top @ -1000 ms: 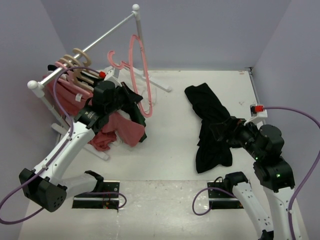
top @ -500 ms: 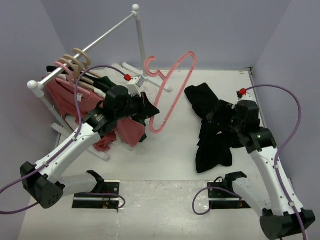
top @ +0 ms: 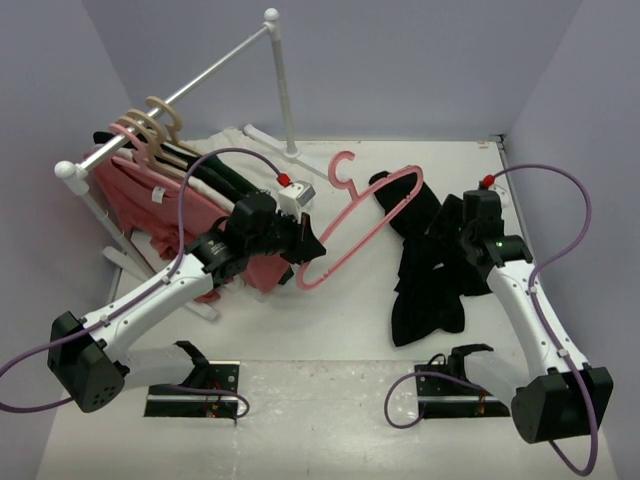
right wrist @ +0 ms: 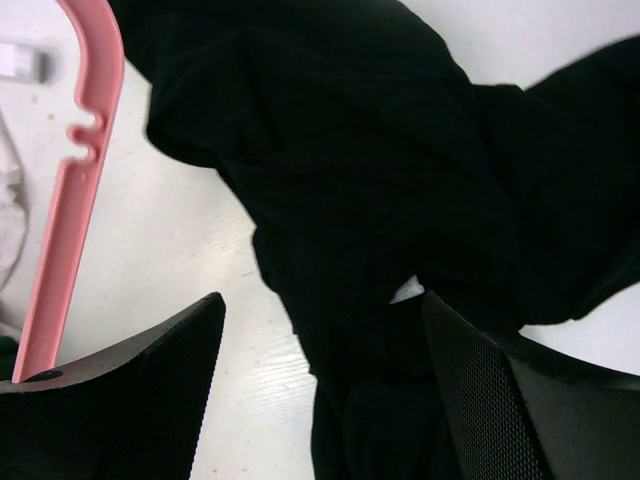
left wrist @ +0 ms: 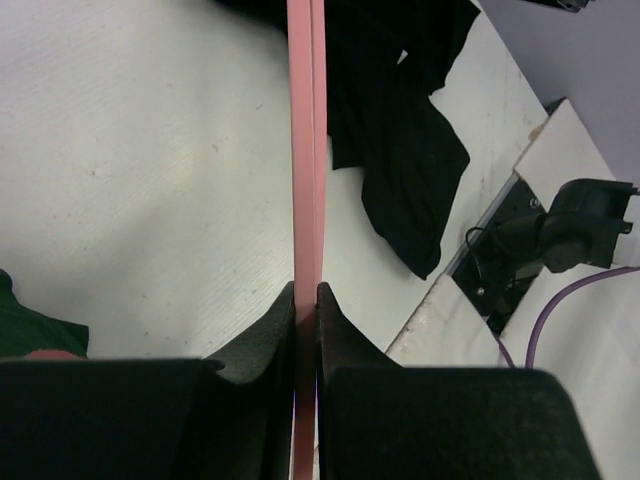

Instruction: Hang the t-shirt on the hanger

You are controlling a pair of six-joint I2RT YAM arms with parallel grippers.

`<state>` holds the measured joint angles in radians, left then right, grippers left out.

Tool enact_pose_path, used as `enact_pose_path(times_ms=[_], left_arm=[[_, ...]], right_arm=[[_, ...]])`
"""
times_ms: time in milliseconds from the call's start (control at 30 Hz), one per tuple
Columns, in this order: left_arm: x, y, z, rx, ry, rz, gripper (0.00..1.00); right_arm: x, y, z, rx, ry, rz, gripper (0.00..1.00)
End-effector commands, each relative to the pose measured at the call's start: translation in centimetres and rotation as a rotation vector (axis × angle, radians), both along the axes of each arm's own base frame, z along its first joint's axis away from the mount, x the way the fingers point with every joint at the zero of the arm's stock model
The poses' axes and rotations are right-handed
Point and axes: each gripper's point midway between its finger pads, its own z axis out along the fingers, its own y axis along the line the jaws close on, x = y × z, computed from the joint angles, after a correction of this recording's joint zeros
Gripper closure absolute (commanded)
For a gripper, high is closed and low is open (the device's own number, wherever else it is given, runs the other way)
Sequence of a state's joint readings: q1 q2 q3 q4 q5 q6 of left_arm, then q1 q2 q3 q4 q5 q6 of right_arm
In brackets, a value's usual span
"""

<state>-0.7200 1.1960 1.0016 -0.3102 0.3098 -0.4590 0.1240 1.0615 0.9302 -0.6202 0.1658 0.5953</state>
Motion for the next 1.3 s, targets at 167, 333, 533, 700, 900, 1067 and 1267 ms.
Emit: enact_pose_path(times_ms=[167, 333, 533, 700, 900, 1067, 1267], left_arm=[[0.3, 1.6, 2.1, 0.081, -0.155, -0.037, 1.0], [-1.1, 3.4, 1.2, 0.159, -0.173, -0.074, 1.0], [-0.8, 4.0, 0.5, 0.139, -0.244, -0.052, 1.0], [-1.3, 3.6, 0.8, 0.1, -0.262, -0.079, 1.0], [-1.3, 4.2, 1.6, 0.059, -0.295, -0.048, 1.0], [-1.2, 4.4, 2.4, 0.019, -0.291, -0.048, 1.0], [-1.3, 4.7, 2.6, -0.004, -0.294, -0.051, 1.0]], right_arm=[[-0.8, -1.4, -2.9, 0.071, -0.003, -0.1, 0.21], [-1.6, 0.9, -4.8, 0.176, 0.006, -0.029, 0.27], [-2.0, 2.8, -7.5, 0.246, 0.066, 0.031, 0.33], [-1.8, 1.9, -7.4, 0.19, 0.072, 0.008, 0.36], [-1.9, 1.7, -7.4, 0.154, 0.077, 0.002, 0.5], [-2.0, 2.0, -6.7, 0.086, 0.081, 0.001, 0.48], [-1.2, 2.4, -7.4, 0.06, 0.107, -0.001, 0.47]])
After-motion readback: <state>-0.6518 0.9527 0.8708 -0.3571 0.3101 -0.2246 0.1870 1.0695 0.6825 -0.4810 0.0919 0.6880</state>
